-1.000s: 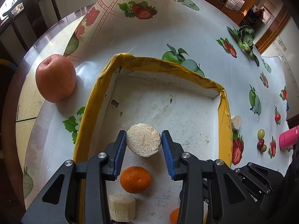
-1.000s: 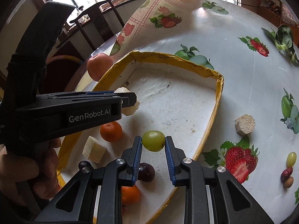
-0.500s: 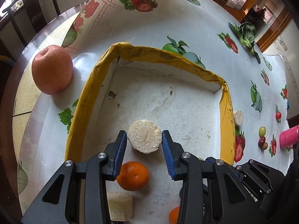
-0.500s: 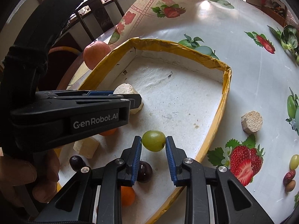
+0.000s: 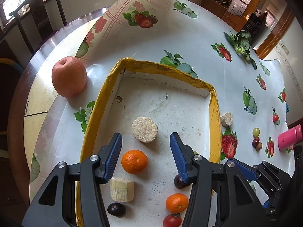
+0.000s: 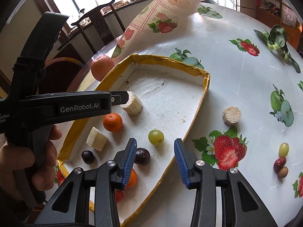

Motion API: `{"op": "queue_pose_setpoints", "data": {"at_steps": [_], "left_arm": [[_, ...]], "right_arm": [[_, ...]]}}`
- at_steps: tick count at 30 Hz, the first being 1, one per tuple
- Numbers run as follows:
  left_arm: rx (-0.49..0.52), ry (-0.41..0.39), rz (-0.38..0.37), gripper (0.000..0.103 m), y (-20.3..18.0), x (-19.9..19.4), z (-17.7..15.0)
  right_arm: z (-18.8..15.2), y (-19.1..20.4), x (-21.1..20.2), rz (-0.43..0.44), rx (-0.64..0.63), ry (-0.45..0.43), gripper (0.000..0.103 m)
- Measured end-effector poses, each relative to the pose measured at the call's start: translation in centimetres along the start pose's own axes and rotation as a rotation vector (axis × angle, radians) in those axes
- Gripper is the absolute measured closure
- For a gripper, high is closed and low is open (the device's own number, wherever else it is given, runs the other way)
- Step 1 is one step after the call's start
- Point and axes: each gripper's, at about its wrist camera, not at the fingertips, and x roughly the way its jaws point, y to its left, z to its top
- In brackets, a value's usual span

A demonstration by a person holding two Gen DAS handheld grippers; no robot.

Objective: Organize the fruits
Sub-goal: 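Move both tools back toward the second rice cake and grapes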

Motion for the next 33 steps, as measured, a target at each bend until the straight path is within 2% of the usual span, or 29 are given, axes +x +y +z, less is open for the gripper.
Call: {"op": "queue_pose_setpoints", "data": {"at_steps": [16,20,33], "left_arm": [[0.050,-0.037,-0.038,0.052,-4.5,-3.2,-1.8],[0.066,-0.041,-0.046,0.048,-5.7,-3.6,-2.2],[0.091,-0.042,-0.062,0.048,-8.3,-4.4,-3.1]], "right_arm": [[-3.8,-3.7,-6.7,-0.062,0.083,-0.072,0.060],[-4.9,-5.0,-8.0,-0.082,0.109,-0.082,0.060],[-7.4,-8.2,-10.5,-0.120,0.164,-0.097,0.060]]}}
